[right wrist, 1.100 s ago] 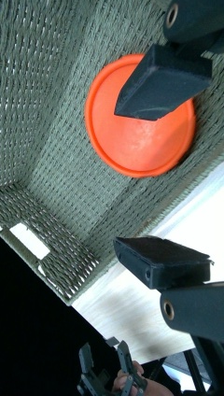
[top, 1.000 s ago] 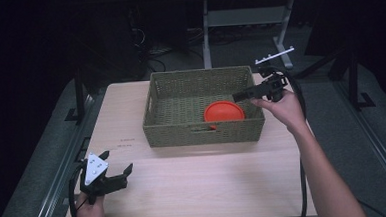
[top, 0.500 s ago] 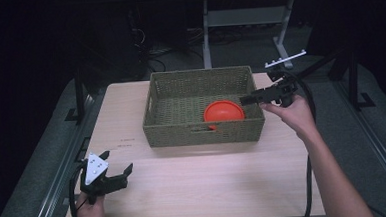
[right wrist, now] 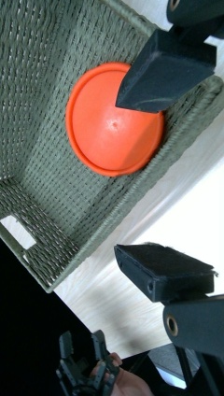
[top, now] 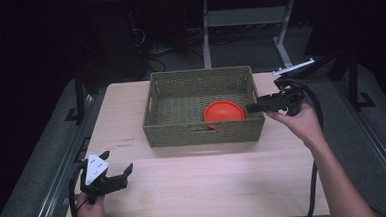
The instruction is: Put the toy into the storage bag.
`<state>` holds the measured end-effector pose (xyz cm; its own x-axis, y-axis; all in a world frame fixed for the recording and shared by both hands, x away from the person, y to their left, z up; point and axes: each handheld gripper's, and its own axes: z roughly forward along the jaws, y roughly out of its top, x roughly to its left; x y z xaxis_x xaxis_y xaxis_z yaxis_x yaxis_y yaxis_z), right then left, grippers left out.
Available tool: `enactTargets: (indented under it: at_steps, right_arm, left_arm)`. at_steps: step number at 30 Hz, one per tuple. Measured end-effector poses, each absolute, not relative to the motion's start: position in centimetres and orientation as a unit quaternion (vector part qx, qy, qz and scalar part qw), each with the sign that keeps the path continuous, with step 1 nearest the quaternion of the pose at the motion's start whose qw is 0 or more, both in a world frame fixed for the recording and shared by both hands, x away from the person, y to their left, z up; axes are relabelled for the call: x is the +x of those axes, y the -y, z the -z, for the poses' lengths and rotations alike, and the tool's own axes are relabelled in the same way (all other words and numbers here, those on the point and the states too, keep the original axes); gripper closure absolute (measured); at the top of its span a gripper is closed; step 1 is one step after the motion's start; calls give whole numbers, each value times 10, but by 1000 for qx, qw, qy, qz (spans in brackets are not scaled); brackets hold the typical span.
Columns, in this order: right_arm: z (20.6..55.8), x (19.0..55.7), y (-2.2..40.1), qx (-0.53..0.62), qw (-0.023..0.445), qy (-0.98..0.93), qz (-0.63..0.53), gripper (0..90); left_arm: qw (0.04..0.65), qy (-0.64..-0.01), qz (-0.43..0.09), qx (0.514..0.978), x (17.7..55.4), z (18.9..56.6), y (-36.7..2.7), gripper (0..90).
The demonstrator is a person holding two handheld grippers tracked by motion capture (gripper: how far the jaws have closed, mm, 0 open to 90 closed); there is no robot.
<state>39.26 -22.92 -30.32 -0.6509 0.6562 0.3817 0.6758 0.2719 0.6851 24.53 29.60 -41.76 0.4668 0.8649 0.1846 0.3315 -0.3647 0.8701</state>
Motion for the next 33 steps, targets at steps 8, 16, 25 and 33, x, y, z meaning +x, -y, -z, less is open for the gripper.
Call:
enactTargets:
  at_steps: [8, 16, 25, 33]
  right_arm:
    - [309, 382, 230, -410, 14, 802, 434, 219]
    - [314, 369, 231, -399, 19, 804, 441, 217]
    - [322, 358, 232, -393, 23, 806, 442, 207]
    - [326, 343, 236, -384, 21, 806, 451, 203]
  left_arm:
    - [402, -396, -333, 756, 245, 418, -296, 128]
    - [403, -396, -333, 755, 245, 418, -296, 128]
    - [401, -396, -333, 756, 245, 418, -296, 128]
    - [402, -397, -333, 755, 245, 418, -296, 128]
